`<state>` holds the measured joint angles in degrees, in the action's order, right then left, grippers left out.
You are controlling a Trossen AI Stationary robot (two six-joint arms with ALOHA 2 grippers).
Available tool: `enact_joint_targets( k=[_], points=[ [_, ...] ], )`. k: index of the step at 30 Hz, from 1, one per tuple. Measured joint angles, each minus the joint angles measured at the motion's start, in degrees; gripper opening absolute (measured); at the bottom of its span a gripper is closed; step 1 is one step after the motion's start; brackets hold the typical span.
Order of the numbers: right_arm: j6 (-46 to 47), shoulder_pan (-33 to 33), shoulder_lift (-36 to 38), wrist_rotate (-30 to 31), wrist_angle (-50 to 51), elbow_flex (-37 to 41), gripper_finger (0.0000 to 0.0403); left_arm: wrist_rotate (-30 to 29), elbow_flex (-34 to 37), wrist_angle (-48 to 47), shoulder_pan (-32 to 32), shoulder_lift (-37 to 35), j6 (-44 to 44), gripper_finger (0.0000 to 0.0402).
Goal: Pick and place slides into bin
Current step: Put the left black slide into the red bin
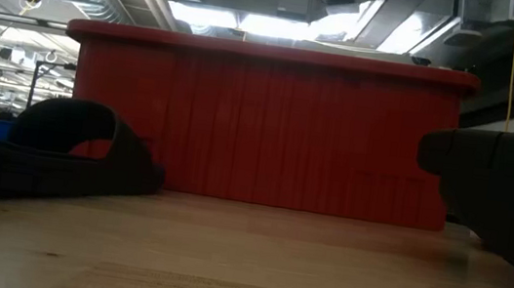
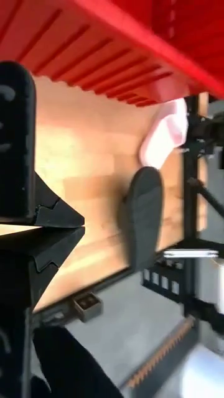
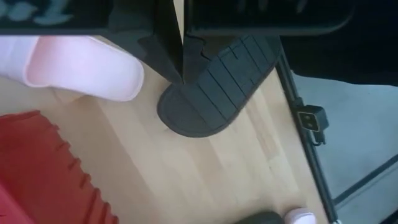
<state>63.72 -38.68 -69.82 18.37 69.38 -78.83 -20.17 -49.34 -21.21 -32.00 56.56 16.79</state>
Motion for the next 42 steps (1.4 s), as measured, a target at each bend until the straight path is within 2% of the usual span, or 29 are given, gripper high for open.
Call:
enact_joint_targets(
  k=[3,10,15,19,26,42],
  points=[
    [-3.29,0.00,0.00,0.02,-2.64,0.00,0.0012,-3.20,0.00,-0.26,-1.61,3.08,0.02,0.0001],
    [-21.95,0.04,-0.31,3.02,-13.40,0.00,0.0012,-3.29,0.00,-3.75,-3.33,6.54,7.29,0.0001],
    [-29.54,0.02,-0.48,3.86,-17.55,0.00,0.0012,-4.23,0.00,-9.85,-3.25,7.73,11.49,0.0002],
    [-30.73,0.04,-1.43,7.62,-18.30,0.16,0.0012,-5.78,0.02,-14.21,-2.55,8.61,15.32,0.0003],
    [-32.79,0.04,-4.07,9.16,-22.10,2.53,0.0012,-5.65,0.04,-12.60,-2.28,10.91,16.54,0.0025],
    [-32.44,0.04,-5.25,9.15,-28.51,6.01,0.0012,-5.83,0.04,-12.82,-2.24,17.34,19.31,0.0130]
  ],
)
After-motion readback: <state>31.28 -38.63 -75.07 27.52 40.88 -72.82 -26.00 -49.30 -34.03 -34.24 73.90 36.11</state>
